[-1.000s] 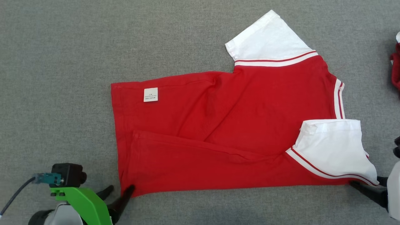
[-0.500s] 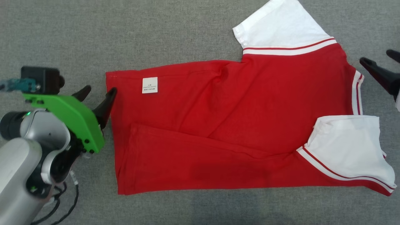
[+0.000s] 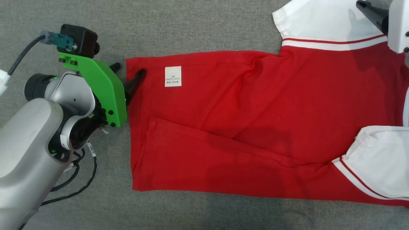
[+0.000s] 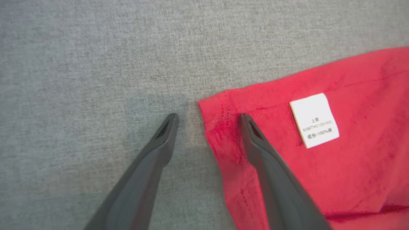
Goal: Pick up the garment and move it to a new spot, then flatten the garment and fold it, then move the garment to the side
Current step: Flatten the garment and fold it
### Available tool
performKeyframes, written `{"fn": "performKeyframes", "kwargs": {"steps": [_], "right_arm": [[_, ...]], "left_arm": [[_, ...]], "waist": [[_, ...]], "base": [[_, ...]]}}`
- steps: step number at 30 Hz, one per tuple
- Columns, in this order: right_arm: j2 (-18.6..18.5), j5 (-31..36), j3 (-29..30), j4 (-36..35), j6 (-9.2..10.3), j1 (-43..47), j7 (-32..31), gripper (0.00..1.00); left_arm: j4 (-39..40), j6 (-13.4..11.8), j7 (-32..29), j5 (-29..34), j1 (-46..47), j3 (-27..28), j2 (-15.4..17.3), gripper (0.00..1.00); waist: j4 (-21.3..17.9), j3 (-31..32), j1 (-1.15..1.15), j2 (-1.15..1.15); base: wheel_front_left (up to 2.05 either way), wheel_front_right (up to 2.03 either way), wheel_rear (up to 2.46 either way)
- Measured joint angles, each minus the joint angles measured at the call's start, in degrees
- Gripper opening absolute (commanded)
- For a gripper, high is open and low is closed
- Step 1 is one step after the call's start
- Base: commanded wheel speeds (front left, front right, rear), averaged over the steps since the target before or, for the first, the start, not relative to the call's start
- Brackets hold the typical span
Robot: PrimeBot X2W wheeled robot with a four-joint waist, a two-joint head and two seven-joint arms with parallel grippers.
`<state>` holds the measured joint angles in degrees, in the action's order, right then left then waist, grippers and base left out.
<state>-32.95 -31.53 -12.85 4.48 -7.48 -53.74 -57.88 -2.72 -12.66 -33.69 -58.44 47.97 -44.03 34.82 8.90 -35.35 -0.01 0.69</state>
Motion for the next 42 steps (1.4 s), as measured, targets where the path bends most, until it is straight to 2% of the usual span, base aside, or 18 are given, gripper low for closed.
{"fn": "performKeyframes", "kwargs": {"steps": [1, 2, 3, 4, 5, 12, 16, 22, 23, 24, 25, 31, 36, 42], "right_arm": [[-0.11, 0.01, -0.42, 0.85, 0.0, -0.53, -0.09, 1.0], [-0.14, 0.07, -0.7, 1.59, 0.0, -0.93, -0.09, 1.0], [-0.19, 0.23, -0.98, 2.3, 0.0, -1.34, -0.1, 1.0], [-0.25, 0.25, -1.34, 3.05, 0.0, -1.65, -0.47, 1.0], [-0.27, 0.26, -1.67, 3.67, 0.0, -1.76, -0.57, 1.0], [-0.67, 2.03, -3.1, 7.1, 0.0, -3.27, -0.4, 1.0], [-1.97, 4.34, -1.99, 9.76, -0.02, -4.32, -0.08, 1.0], [-0.93, 5.61, -0.02, 12.22, 0.0, -4.19, -0.7, 1.0], [-0.65, 5.64, 0.18, 12.37, 0.0, -4.15, -0.75, 0.96], [-0.65, 5.64, 0.18, 12.37, 0.0, -4.15, -0.75, 0.35], [-0.38, 5.61, 0.08, 12.35, 0.01, -4.14, -1.02, 0.0], [1.27, 3.98, 0.52, 11.54, 0.0, -4.49, 1.34, 0.0], [2.42, 0.24, 1.24, 10.07, 0.0, -4.61, 7.21, 0.0], [-0.96, -5.3, 0.44, 2.92, -0.01, 0.6, 13.79, 0.0]], "left_arm": [[0.15, 0.4, -0.1, -0.33, 0.0, -0.09, -0.13, 0.98], [0.34, 0.63, -0.11, -0.67, 0.0, -0.08, -0.43, 0.77], [0.44, 1.03, -0.1, -1.03, 0.0, -0.11, -0.82, 0.41], [0.46, 1.29, -0.07, -1.29, 0.01, -0.22, -1.14, 0.17], [0.4, 1.58, 0.01, -1.37, 0.02, -0.3, -1.51, 0.0], [-1.1, 3.63, 1.63, -1.58, 0.87, -0.73, -4.05, 0.0], [-2.04, 4.54, 2.89, -1.59, 2.03, -0.83, -6.17, 0.0], [-3.1, 5.09, 3.28, -1.57, 2.66, -1.4, -7.89, 0.0], [-3.21, 5.13, 3.42, -1.57, 2.74, -1.44, -7.97, 0.0], [-3.21, 5.13, 3.42, -1.57, 2.74, -1.44, -7.97, 0.0], [-3.37, 5.17, 3.5, -1.57, 2.8, -1.46, -8.06, 0.0], [-3.59, 5.02, 5.32, -1.51, 2.91, -0.18, -7.82, 0.0], [-3.26, 4.44, 8.17, -1.53, 1.74, 1.32, -7.05, 0.0], [-1.09, 2.88, 10.78, -2.14, -3.37, 2.98, -4.5, 0.0]], "waist": [[0.36, -0.01, 0.0, 0.0], [0.7, -0.03, 0.0, 0.0], [1.03, -0.07, 0.0, 0.0], [1.36, -0.11, 0.0, 0.0], [1.68, -0.16, 0.0, 0.0], [3.35, -0.91, 0.0, 0.0], [4.74, -1.47, 0.0, 0.0], [6.26, -1.79, 0.01, 0.0], [6.4, -1.8, 0.01, 0.0], [6.4, -1.8, 0.01, 0.0], [6.51, -1.82, 0.01, 0.0], [5.7, -1.76, 0.01, 0.0], [4.32, -0.62, 0.01, 0.0], [2.41, 2.04, 0.01, 0.0]], "base": [[0.0, 0.0, 0.0], [0.0, 0.0, 0.0], [0.0, 0.0, 0.0], [0.0, 0.0, 0.0], [0.0, 0.0, 0.0], [0.0, 0.0, 0.0], [0.0, 0.0, 0.0], [0.0, 0.0, 0.0], [0.0, 0.0, 0.0], [0.0, 0.0, 0.0], [0.0, 0.0, 0.0], [0.0, 0.0, 0.0], [0.0, 0.0, 0.0], [0.0, 0.0, 0.0]]}}
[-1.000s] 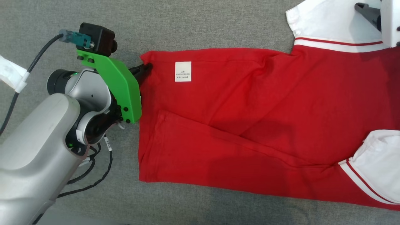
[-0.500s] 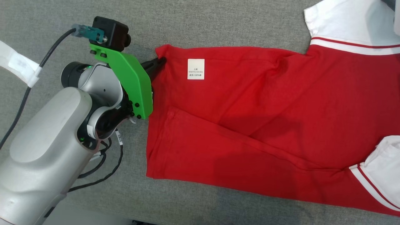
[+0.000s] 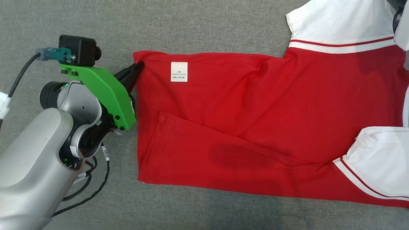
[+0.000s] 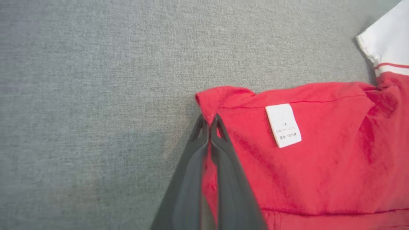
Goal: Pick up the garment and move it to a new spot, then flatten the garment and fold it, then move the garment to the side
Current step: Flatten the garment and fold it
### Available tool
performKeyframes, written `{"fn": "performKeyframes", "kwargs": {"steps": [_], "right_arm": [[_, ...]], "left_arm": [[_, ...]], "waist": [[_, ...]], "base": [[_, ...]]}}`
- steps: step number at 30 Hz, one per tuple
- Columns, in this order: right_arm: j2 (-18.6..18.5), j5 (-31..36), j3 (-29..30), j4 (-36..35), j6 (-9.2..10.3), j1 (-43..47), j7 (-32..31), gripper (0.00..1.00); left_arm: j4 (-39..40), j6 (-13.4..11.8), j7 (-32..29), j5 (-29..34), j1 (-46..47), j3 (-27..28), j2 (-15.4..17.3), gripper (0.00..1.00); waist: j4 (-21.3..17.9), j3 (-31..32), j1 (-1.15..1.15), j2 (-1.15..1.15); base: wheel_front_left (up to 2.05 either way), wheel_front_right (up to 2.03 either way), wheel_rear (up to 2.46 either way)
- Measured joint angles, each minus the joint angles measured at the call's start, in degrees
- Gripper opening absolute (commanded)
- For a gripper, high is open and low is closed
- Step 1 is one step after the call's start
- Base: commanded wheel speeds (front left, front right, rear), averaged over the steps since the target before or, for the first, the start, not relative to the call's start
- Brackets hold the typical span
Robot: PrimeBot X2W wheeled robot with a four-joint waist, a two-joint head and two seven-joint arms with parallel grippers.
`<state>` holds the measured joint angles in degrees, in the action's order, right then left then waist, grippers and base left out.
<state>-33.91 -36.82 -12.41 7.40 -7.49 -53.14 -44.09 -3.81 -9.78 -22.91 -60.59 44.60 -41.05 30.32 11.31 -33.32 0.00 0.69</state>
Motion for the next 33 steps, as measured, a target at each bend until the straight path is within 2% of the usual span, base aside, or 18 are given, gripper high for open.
{"fn": "performKeyframes", "kwargs": {"steps": [6, 12, 17, 22, 27, 33], "right_arm": [[-3.74, -2.92, 1.23, -5.32, 0.0, 9.07, 7.58, 0.0], [-5.6, -3.82, 1.54, -10.14, 0.0, 18.75, 18.27, 0.0], [-6.22, -2.08, 1.11, -13.72, 0.0, 26.4, 29.17, 0.0], [-9.06, 1.33, -0.07, -16.75, 0.0, 34.65, 38.09, 0.0], [-9.94, 4.21, 0.6, -17.28, -0.01, 43.96, 43.13, 0.0], [-9.44, 7.61, 1.16, -16.71, -0.01, 51.82, 47.4, 0.0]], "left_arm": [[2.94, -1.86, 2.98, -0.32, -4.77, 1.98, 3.01, 0.0], [6.21, -3.47, 5.37, -0.32, -9.03, 2.42, 4.08, 0.0], [7.09, -4.44, 7.37, -0.12, -12.25, 2.52, 4.52, 0.0], [9.03, -5.22, 9.5, -0.08, -16.26, 2.78, 5.43, 0.0], [10.18, -7.45, 12.54, -0.27, -21.84, 3.58, 6.43, 0.0], [12.51, -9.67, 17.11, -0.98, -27.81, 4.68, 5.56, 0.0]], "waist": [[-2.15, 2.89, 0.0, 0.0], [-3.72, 5.93, 0.0, 0.0], [-4.66, 8.3, 0.0, 0.0], [-5.67, 10.13, 0.0, 0.0], [-6.8, 11.12, 0.0, 0.0], [-7.72, 12.33, 0.0, 0.0]], "base": [[0.0, 0.0, 0.0], [0.0, 0.0, 0.0], [0.0, 0.0, 0.0], [0.0, 0.0, 0.0], [0.0, 0.0, 0.0], [0.0, 0.0, 0.0]]}}
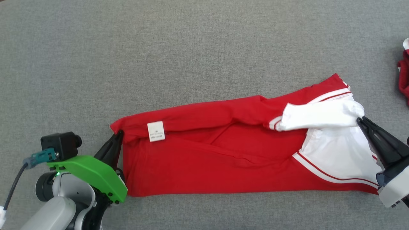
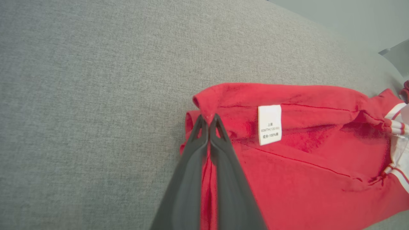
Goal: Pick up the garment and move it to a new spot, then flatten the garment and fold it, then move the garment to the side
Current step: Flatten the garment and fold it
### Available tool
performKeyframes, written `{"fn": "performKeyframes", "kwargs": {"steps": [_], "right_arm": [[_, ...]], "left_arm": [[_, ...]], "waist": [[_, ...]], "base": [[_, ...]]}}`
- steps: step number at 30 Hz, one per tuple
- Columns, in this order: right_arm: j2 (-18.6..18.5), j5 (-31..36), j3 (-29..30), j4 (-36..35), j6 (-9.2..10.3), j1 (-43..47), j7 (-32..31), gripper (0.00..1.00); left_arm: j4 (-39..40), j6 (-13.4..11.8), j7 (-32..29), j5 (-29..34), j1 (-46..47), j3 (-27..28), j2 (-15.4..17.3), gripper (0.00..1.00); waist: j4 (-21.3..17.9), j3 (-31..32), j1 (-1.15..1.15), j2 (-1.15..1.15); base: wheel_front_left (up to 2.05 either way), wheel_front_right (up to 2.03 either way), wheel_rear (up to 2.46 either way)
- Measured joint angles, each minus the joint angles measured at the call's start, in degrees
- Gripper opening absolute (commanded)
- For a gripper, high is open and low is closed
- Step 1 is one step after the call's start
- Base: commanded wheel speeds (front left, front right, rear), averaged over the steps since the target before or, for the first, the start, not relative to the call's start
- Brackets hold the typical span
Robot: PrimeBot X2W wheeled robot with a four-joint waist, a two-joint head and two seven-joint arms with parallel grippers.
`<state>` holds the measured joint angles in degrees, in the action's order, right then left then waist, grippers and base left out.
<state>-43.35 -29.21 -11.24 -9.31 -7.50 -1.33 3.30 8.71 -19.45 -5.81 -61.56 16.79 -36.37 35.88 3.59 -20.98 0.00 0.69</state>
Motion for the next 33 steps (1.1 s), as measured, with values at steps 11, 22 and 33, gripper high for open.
{"fn": "performKeyframes", "kwargs": {"steps": [11, 22, 33], "right_arm": [[3.91, 2.3, 7.56, -6.03, 0.0, 7.53, 3.03, 0.0], [6.23, 3.1, 0.45, -2.9, 0.0, 12.2, -0.9, 0.0], [4.17, 1.3, 3.23, -2.24, 0.0, 9.76, 0.04, 0.0]], "left_arm": [[5.05, -2.34, 3.38, -0.25, -4.7, 2.6, 1.62, 0.0], [3.33, -2.69, 1.85, -1.48, -8.27, -0.27, 1.33, 0.0], [4.04, -3.0, 3.14, -2.97, -10.11, 2.61, 2.61, 0.0]], "waist": [[-0.12, 2.02, 0.0, 0.0], [-1.53, 2.11, 0.0, 0.0], [-1.79, 3.73, 0.0, 0.0]], "base": [[0.0, 0.0, 0.0], [0.0, 0.0, 0.0], [0.0, 0.0, 0.0]]}}
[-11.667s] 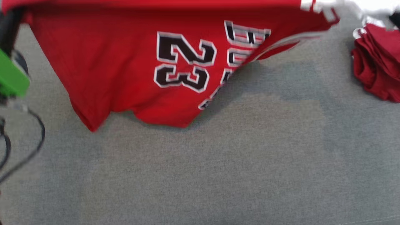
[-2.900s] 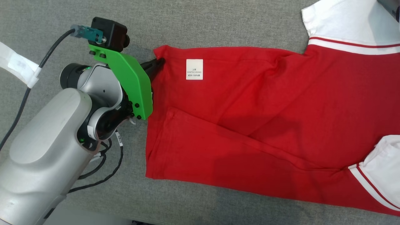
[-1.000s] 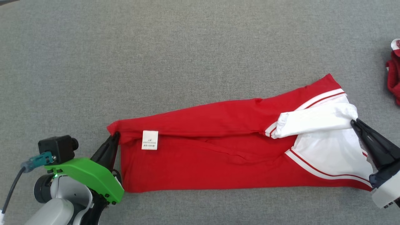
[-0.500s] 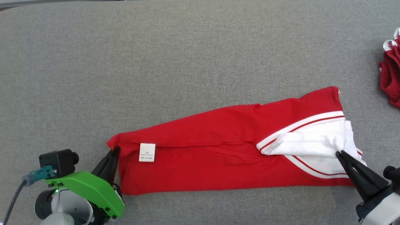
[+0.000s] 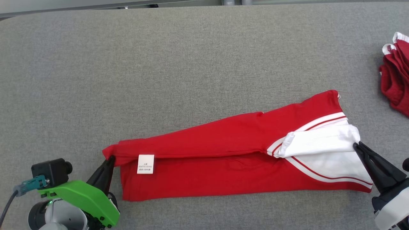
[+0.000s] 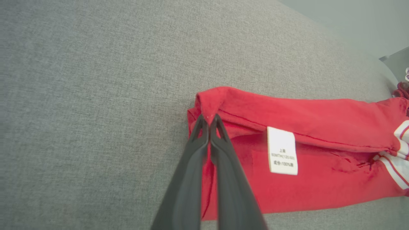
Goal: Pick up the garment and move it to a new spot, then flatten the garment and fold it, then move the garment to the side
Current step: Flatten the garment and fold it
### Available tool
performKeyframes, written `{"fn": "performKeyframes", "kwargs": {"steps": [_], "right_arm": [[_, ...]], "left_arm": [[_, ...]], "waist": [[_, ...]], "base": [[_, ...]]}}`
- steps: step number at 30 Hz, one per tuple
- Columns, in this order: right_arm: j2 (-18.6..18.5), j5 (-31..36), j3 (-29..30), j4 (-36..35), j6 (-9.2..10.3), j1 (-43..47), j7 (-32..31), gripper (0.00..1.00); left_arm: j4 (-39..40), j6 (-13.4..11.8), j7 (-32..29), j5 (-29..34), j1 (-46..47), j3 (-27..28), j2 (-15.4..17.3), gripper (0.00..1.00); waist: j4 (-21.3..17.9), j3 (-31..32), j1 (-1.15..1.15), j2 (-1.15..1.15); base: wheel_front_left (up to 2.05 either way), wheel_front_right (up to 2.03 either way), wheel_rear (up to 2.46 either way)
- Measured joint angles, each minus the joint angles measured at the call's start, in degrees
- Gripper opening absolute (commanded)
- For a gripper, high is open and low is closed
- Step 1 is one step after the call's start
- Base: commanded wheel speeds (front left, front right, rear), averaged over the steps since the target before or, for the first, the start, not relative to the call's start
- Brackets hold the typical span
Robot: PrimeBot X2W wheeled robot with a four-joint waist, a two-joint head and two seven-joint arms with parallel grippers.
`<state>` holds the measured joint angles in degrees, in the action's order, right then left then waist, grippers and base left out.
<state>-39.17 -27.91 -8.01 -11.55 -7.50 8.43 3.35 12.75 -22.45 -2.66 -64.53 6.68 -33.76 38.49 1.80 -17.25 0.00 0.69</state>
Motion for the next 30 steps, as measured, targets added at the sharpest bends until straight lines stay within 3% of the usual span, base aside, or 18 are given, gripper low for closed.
{"fn": "performKeyframes", "kwargs": {"steps": [5, 6, 7, 8, 9, 10, 11, 16, 21, 25, 30], "right_arm": [[0.13, -0.51, -3.61, 0.77, 0.0, 1.02, -1.86, 0.0], [0.16, -0.53, -4.33, 1.25, 0.0, 1.01, -2.1, 0.0], [0.12, -0.52, -5.0, 1.74, 0.0, 0.9, -2.27, 0.0], [0.04, -0.48, -5.68, 2.21, 0.0, 0.71, -2.52, 0.0], [-0.05, -0.3, -5.95, 2.5, 0.0, 0.52, -2.6, 0.17], [-0.07, -0.11, -5.82, 2.82, 0.0, 0.13, -2.58, 0.59], [-0.07, -0.11, -5.82, 2.82, 0.0, 0.13, -2.58, 1.0], [-0.71, -1.31, -2.26, 4.16, 0.0, -0.2, -5.82, 1.0], [-0.73, -8.04, 5.54, 1.45, 0.0, 0.35, -12.92, 1.0], [2.65, -11.38, 9.83, 1.22, 0.0, -1.69, -22.02, 1.0], [7.47, -11.69, 10.36, 6.88, 0.04, -7.65, -32.77, 1.0]], "left_arm": [[-1.36, 0.14, -1.34, -0.23, -1.37, -1.91, -0.1, 0.0], [-1.86, 0.27, -1.45, -0.13, -1.38, -2.47, -0.11, 0.21], [-2.23, 0.49, -1.66, 0.1, -1.37, -2.87, -0.11, 0.3], [-2.77, 0.51, -1.79, 0.13, -1.37, -3.09, -0.15, 0.48], [-3.23, 0.51, -1.77, 0.51, -1.37, -3.28, -0.14, 0.87], [-3.48, 0.49, -1.65, 0.75, -1.35, -3.35, -0.16, 1.0], [-3.48, 0.49, -1.65, 0.75, -1.35, -3.35, -0.16, 1.0], [-3.23, -1.08, 1.86, 5.43, -0.68, -3.69, 0.09, 1.0], [-0.78, -8.09, 9.06, 13.38, -2.16, -3.14, 1.45, 1.0], [1.51, -12.62, 14.75, 17.81, -3.11, -0.78, 1.36, 1.0], [2.85, -13.86, 16.99, 21.05, -2.95, 2.46, -1.16, 1.0]], "waist": [[0.01, 0.21, 0.0, 0.0], [0.01, 0.2, 0.0, 0.0], [-0.03, 0.17, 0.0, 0.0], [-0.08, 0.18, 0.0, 0.0], [-0.14, 0.2, 0.0, 0.0], [-0.19, 0.24, 0.0, 0.0], [-0.19, 0.24, 0.0, 0.0], [-0.12, 0.76, 0.0, 0.0], [-0.45, 1.47, 0.0, 0.0], [0.1, 1.42, 0.0, 0.0], [2.35, 1.23, 0.0, 0.0]], "base": [[0.0, 0.0, 0.0], [0.0, 0.0, 0.0], [0.0, 0.0, 0.0], [0.0, 0.0, 0.0], [0.0, 0.0, 0.0], [0.0, 0.0, 0.0], [0.0, 0.0, 0.0], [0.0, 0.0, 0.0], [0.0, 0.0, 0.0], [0.0, 0.0, 0.0], [0.0, 0.0, 0.0]]}}
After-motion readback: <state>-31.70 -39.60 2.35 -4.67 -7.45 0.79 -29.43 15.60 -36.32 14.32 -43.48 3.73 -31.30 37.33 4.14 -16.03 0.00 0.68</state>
